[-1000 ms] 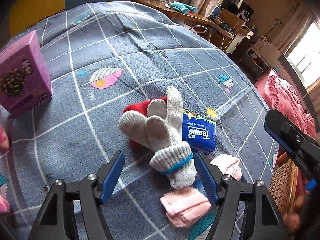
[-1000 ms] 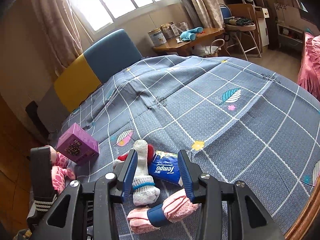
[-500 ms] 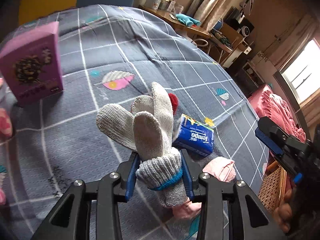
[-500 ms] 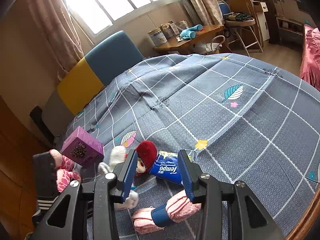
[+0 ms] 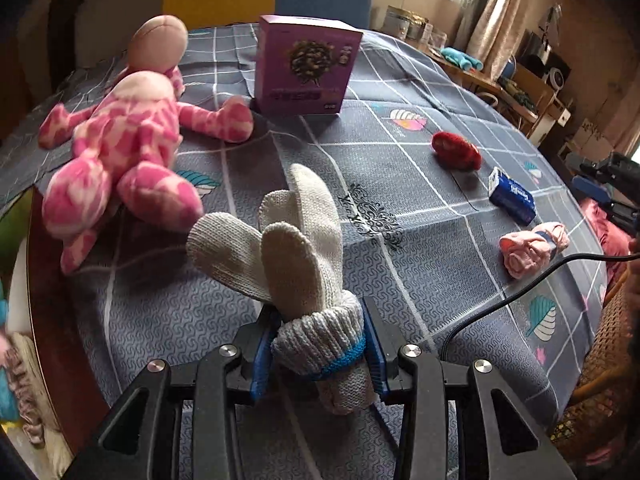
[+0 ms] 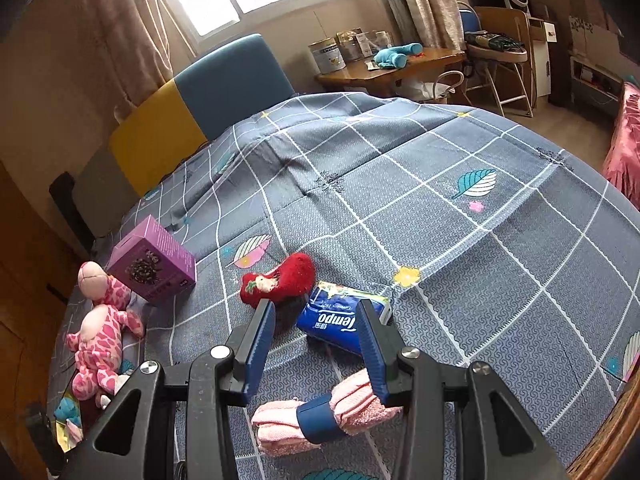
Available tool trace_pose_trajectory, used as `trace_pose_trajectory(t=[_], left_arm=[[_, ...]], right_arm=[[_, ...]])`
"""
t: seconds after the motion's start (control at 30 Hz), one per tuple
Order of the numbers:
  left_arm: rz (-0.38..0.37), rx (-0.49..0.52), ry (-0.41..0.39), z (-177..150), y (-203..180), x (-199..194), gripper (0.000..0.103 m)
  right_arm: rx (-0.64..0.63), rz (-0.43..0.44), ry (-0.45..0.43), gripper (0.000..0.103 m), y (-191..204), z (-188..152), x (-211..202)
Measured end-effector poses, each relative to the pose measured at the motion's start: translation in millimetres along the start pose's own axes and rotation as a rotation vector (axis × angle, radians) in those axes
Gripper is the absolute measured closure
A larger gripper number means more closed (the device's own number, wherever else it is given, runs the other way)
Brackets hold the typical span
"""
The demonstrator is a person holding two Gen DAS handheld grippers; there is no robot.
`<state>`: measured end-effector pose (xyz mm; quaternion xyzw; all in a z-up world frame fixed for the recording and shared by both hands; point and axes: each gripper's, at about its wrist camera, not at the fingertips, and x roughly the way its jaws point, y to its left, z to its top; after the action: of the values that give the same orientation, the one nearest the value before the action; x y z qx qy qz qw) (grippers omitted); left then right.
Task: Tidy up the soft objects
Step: 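Grasp the red fuzzy sock with the right tool, then carry the gloves into the gold tray and release with left tool while right tool holds red sock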
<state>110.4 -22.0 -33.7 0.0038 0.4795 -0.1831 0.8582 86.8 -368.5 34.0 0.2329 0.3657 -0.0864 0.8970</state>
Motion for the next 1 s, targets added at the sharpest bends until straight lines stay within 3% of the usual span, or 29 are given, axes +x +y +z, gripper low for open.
trace_pose_trajectory(t=[0.2,0.43,0.6,0.77,0.87,1.0], left_arm=[[-0.043,-0.037,-0.001,-4,3,7,0.058],[-0.062,-0.058,-0.006,-9,5,6,0.058],[-0.094,-0.1,-0.003,-9,12,8,0.058],[-0.104,-0.118,-0.004,-10,14,8,0.057],[-0.104,-0.12,-0.01,-11,14,8,0.057],[-0.099,-0.123,-0.018,-11,14,8,0.057]], right_arm=[[-0.107,-0.012,0.109,0.061,27,-10,19],[-0.345,-0.012,0.15,0.061,86,-3,51],[-0.466,-0.096,0.17,0.061,115,8,98],[-0.535,-0.187,0.25,0.061,119,4,152],[-0.557,-0.247,0.303,0.075,111,-3,174],[-0.549,-0.193,0.26,0.079,110,-4,157]])
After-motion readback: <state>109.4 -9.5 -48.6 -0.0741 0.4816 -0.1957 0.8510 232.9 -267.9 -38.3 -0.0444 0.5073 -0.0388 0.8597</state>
